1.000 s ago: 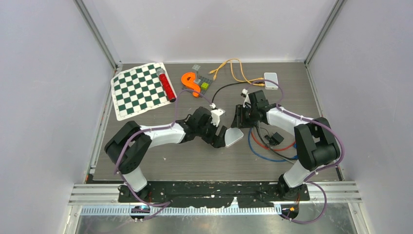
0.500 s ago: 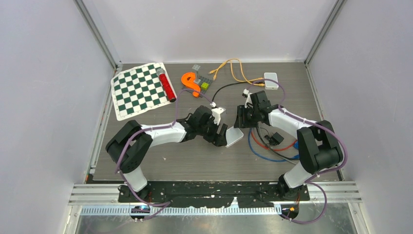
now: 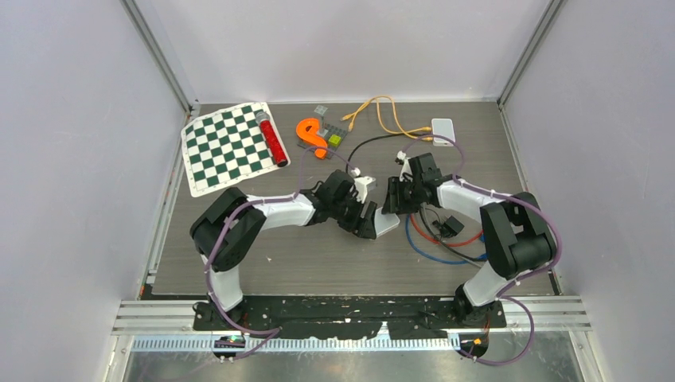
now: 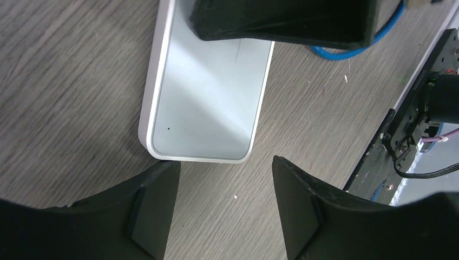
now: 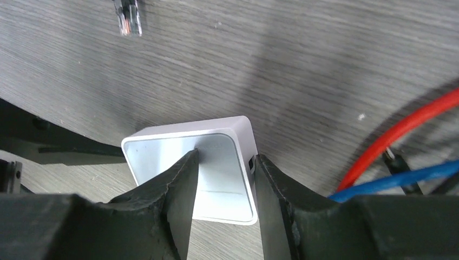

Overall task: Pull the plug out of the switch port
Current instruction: Move the switch port to the center of the board.

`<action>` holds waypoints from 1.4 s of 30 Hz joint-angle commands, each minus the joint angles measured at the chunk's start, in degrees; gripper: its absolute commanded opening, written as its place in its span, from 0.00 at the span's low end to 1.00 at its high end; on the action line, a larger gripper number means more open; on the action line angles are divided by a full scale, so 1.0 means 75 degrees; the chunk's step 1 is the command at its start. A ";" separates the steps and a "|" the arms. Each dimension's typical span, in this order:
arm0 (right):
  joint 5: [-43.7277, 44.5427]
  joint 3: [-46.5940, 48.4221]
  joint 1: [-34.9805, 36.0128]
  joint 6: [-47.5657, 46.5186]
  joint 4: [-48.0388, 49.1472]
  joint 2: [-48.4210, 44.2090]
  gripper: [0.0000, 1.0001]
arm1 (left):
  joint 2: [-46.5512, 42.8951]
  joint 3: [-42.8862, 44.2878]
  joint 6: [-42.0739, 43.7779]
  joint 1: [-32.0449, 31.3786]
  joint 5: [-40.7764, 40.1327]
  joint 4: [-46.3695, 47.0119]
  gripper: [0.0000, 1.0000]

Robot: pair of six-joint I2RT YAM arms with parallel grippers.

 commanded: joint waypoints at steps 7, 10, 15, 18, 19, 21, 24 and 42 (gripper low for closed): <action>0.0496 -0.1642 -0.0011 0.0401 -0.0010 -0.2158 0.42 | 0.0493 0.1081 0.0124 -0.0036 0.0796 -0.0039 0.64; 0.1061 -0.1866 -0.0014 0.0435 -0.0243 -0.2753 0.42 | 0.0597 0.1158 0.0069 -0.0150 0.0918 -0.0036 0.63; 0.1638 -0.1829 -0.0011 0.0354 -0.0646 -0.3085 0.43 | 0.0746 0.1255 -0.0105 -0.0342 0.1074 0.0044 0.63; 0.1698 -0.1615 -0.0035 0.0270 -0.0814 -0.3096 0.46 | 0.0707 0.1153 -0.0209 -0.0356 0.1118 0.0205 0.62; 0.1728 -0.1429 -0.0035 0.0252 -0.0923 -0.3077 0.46 | 0.0666 0.1116 -0.0206 -0.0356 0.1075 0.0187 0.62; 0.1833 -0.1121 -0.0035 0.0237 -0.1264 -0.3031 0.47 | 0.0442 0.0929 -0.0067 -0.0352 0.0768 0.0076 0.63; 0.2033 -0.0743 -0.0035 0.0287 -0.1581 -0.3183 0.50 | -0.0131 0.0551 0.0101 -0.0215 0.0188 0.0031 0.68; 0.2974 0.4012 0.0142 0.2349 -0.1208 0.0639 0.68 | -0.5852 -0.2077 0.0683 0.1146 -0.4951 -0.1304 1.00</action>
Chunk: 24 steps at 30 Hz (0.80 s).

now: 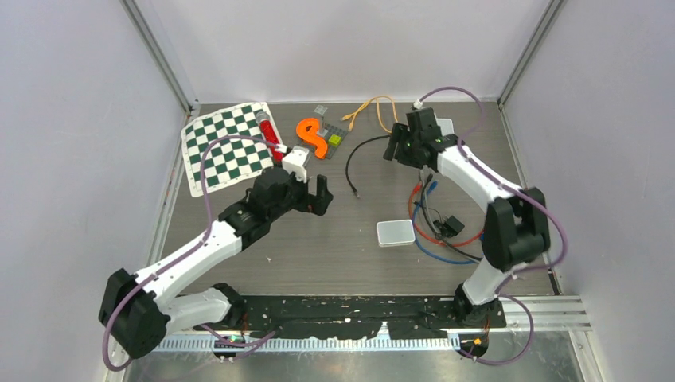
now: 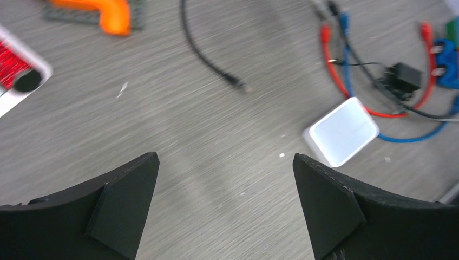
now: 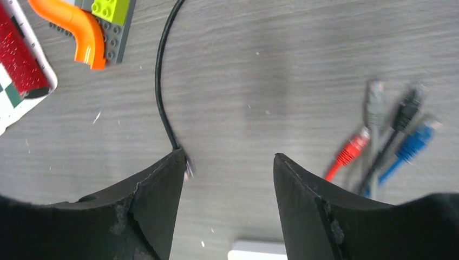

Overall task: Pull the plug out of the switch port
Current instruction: Move the switch port to the center of the board.

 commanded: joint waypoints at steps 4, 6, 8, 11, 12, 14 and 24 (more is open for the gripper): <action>-0.0007 0.2552 0.0685 0.0307 -0.0221 0.2677 0.61 | -0.1307 -0.1048 -0.0182 0.0441 -0.2248 -0.1048 1.00; -0.0038 0.3143 0.0938 0.0184 -0.0466 0.3259 0.58 | -0.1523 -0.1211 -0.0330 0.0620 -0.2251 -0.1248 0.99; -0.0001 0.3595 0.1181 0.0108 -0.0652 0.3755 0.58 | -0.1712 -0.1377 -0.0417 0.0746 -0.2257 -0.1324 1.00; 0.0130 0.4150 0.1438 0.0097 -0.0941 0.4254 0.57 | -0.1955 -0.1600 -0.0490 0.0895 -0.2330 -0.1419 0.99; 0.0151 0.4226 0.1554 0.0112 -0.0995 0.4459 0.57 | -0.2015 -0.1655 -0.0494 0.0927 -0.2341 -0.1418 0.99; 0.0240 0.4432 0.1703 0.0105 -0.1089 0.4737 0.56 | -0.2106 -0.1731 -0.0494 0.0989 -0.2322 -0.1438 1.00; 0.1403 0.4836 0.2234 -0.0396 -0.1764 0.5373 0.46 | -0.2285 -0.1864 -0.0518 0.1135 -0.2344 -0.1590 1.00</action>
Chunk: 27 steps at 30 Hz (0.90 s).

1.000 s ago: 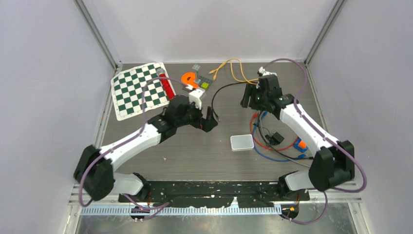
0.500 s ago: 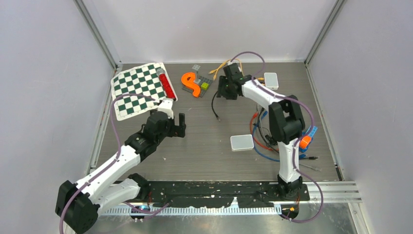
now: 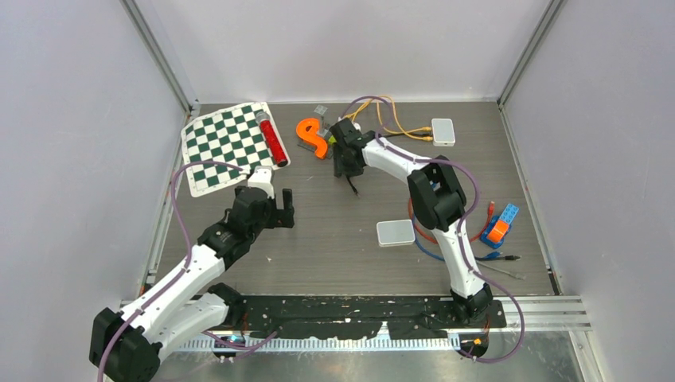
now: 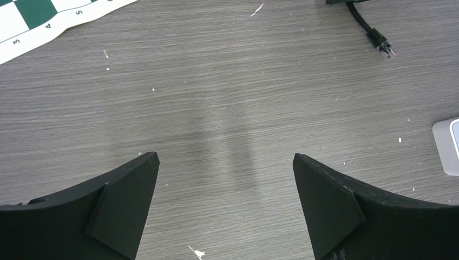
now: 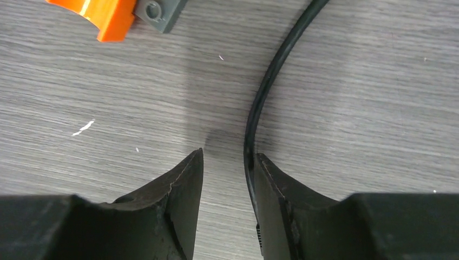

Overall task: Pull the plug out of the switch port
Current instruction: Move the switch port to the center of the board.

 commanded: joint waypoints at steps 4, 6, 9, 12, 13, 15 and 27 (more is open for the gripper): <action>0.1217 -0.0211 0.0218 -0.0408 -0.0468 -0.0166 0.42 | -0.0219 -0.0112 -0.0074 0.0105 -0.0177 0.0025 1.00; 0.1216 -0.0414 0.0247 -0.0526 -0.0333 -0.0283 0.33 | -0.0229 -0.0121 -0.0075 0.0123 -0.0174 0.0012 1.00; 0.1019 -0.0499 0.0268 -0.0755 -0.0411 -0.0346 0.18 | -0.0221 -0.0135 -0.0063 0.0129 -0.0162 0.0017 0.99; 0.0911 -0.0984 0.0378 -0.0912 -0.0314 -0.0612 0.08 | -0.0201 -0.0156 -0.0063 0.0147 -0.0156 0.0037 1.00; 0.0900 -0.1166 0.0408 -0.0943 -0.0106 -0.0693 0.06 | -0.0193 -0.0164 -0.0072 0.0152 -0.0151 0.0049 0.99; 0.0816 -0.1754 0.0488 -0.0857 0.0132 -0.0947 0.05 | -0.0155 -0.0163 -0.0075 0.0164 -0.0119 0.0057 1.00; -0.0628 -0.5602 0.1381 -0.0315 0.2082 -0.3381 0.07 | -0.0014 -0.0167 -0.0075 0.0235 0.0070 0.0134 1.00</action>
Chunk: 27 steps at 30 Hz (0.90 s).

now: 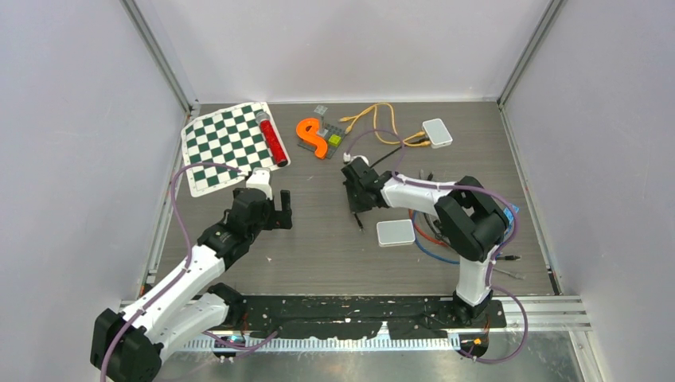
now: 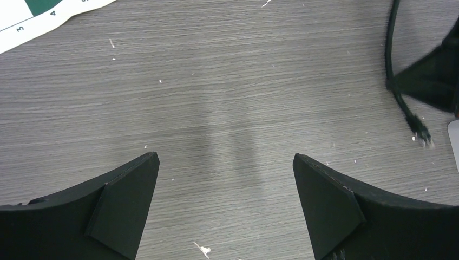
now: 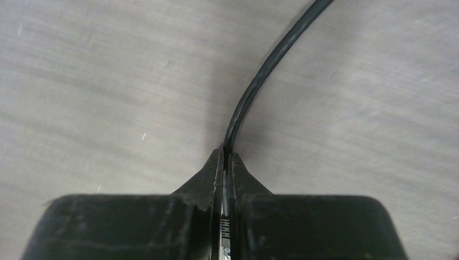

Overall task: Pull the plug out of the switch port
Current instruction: Move the switch port to the center of the board.

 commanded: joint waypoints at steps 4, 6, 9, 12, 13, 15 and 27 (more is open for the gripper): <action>-0.0875 -0.1161 0.1064 0.0163 0.0022 -0.0819 0.09 | 0.0057 -0.0008 -0.0092 0.0074 0.0075 0.0223 1.00; -0.0875 -0.1336 0.1284 0.0192 0.0000 -0.0991 0.10 | 0.0048 -0.0034 -0.0101 0.0074 0.0095 0.0221 1.00; -0.1173 -0.1470 0.1526 0.0159 -0.0009 -0.1221 0.12 | 0.0046 -0.0051 -0.0118 0.0075 0.0110 0.0222 0.99; -0.1139 -0.1412 0.1624 -0.0003 -0.0193 -0.1541 0.26 | 0.0026 -0.0062 -0.0124 0.0079 0.0142 0.0212 0.99; -0.1078 -0.1224 0.1625 -0.0066 -0.0396 -0.1703 0.35 | 0.0022 -0.0056 -0.0130 0.0078 0.0145 0.0209 1.00; -0.0602 -0.0783 0.1576 -0.0429 -0.0768 -0.1944 0.47 | 0.0016 -0.0056 -0.0130 0.0086 0.0146 0.0209 1.00; -0.0012 0.2003 -0.0613 -0.0914 -0.1473 -0.1925 0.67 | -0.0110 -0.0065 -0.0165 0.0086 0.0223 0.0157 0.99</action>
